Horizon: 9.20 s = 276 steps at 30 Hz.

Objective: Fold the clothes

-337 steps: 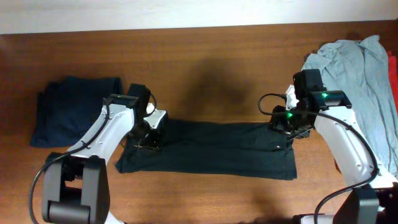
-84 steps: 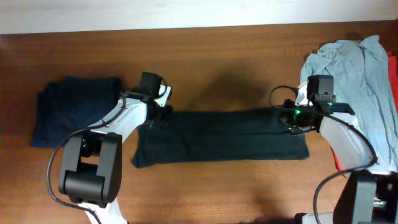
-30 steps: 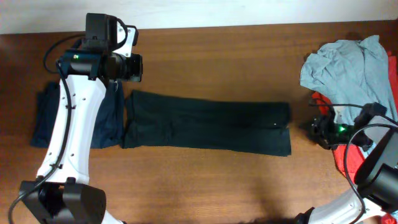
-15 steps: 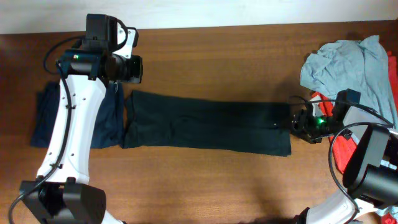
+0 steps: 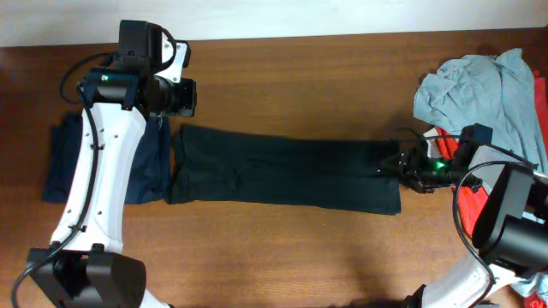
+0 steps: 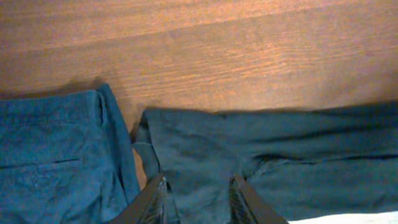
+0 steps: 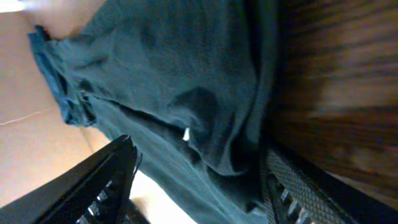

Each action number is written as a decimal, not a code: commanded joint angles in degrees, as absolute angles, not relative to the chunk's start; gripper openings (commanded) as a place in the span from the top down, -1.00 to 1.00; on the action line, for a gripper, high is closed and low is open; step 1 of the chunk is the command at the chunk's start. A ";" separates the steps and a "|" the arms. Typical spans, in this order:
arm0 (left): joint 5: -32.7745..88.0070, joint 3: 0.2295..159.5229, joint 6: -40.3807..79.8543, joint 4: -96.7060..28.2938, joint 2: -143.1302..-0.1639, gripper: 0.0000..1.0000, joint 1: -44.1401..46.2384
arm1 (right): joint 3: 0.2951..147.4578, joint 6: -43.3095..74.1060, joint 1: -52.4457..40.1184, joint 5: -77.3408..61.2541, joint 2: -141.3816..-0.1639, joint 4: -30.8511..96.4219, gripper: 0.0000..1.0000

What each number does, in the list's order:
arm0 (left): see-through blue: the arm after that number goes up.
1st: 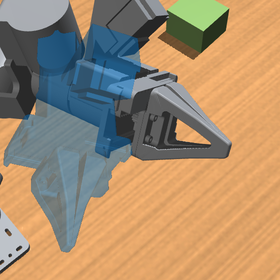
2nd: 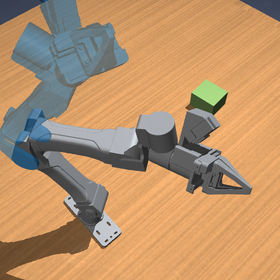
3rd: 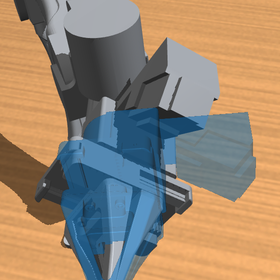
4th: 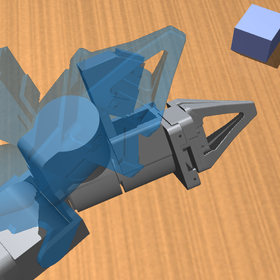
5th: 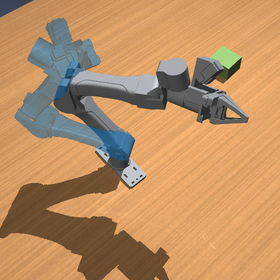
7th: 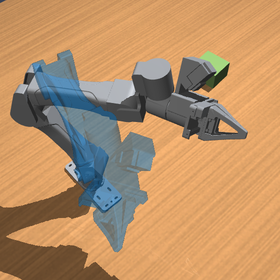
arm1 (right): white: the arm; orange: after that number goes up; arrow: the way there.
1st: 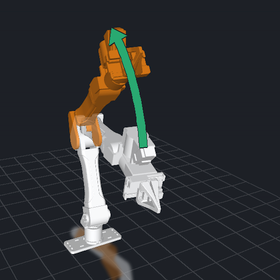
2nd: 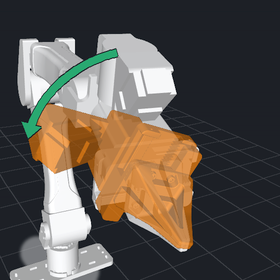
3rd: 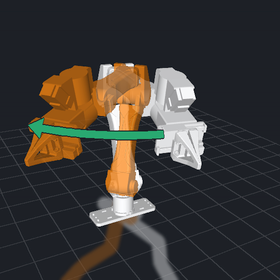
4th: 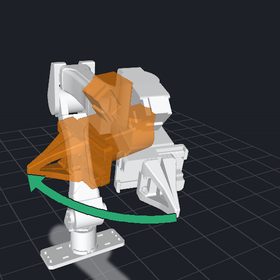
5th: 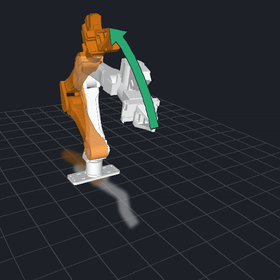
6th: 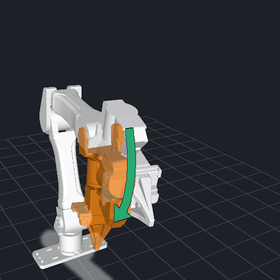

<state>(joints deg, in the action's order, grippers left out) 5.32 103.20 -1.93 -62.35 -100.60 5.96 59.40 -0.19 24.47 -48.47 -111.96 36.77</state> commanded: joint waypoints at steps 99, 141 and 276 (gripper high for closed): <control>-1.93 104.57 -3.29 -62.46 -76.66 0.16 4.23 | 75.31 24.45 -19.09 -0.75 -91.61 47.70 0.92; -1.78 104.55 -3.31 -65.65 -76.53 0.15 4.23 | 75.35 27.92 -34.65 -37.98 -109.75 3.11 0.27; 11.81 63.81 4.60 -34.63 -94.78 0.05 6.94 | 75.22 12.25 -13.85 -21.12 -106.02 56.47 -0.08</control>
